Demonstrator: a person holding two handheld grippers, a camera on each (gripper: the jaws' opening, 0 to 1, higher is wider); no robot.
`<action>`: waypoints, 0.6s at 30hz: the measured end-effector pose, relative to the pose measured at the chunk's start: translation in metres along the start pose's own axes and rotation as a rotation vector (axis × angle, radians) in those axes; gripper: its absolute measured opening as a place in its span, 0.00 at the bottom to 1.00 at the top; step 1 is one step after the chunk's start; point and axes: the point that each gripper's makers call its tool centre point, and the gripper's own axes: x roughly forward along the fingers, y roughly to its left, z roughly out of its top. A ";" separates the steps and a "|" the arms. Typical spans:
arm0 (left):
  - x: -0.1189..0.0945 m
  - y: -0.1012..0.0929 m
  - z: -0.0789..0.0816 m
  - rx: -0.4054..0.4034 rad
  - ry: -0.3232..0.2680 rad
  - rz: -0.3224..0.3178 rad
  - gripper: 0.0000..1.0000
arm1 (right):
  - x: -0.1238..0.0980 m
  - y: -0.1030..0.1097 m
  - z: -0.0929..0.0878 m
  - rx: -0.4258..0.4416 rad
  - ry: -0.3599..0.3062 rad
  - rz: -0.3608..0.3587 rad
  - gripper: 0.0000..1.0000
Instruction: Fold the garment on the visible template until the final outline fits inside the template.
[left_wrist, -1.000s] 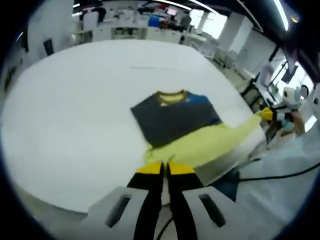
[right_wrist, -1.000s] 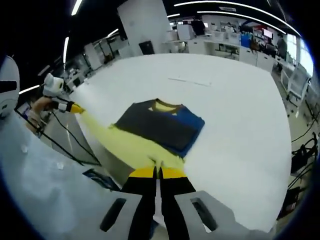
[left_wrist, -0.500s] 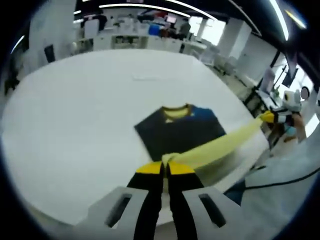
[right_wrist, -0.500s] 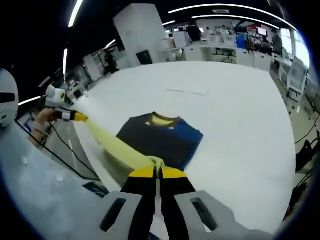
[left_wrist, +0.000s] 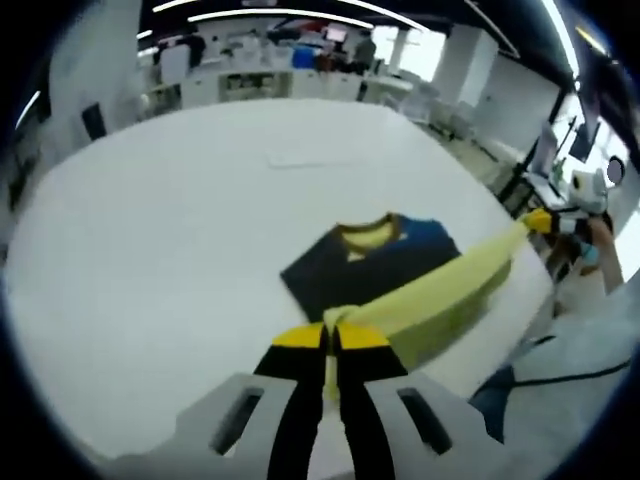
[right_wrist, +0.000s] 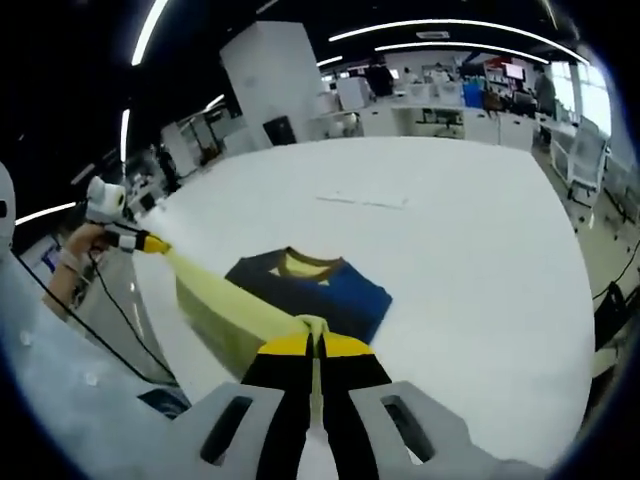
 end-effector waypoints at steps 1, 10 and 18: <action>0.002 0.000 0.001 0.000 -0.003 -0.001 0.00 | 0.002 -0.001 0.001 0.001 -0.002 -0.004 0.03; 0.021 0.009 0.006 0.002 -0.002 -0.007 0.00 | 0.018 -0.015 0.004 0.003 -0.014 -0.026 0.03; 0.035 0.020 0.006 -0.034 0.000 -0.007 0.00 | 0.036 -0.025 0.010 0.010 -0.027 -0.033 0.03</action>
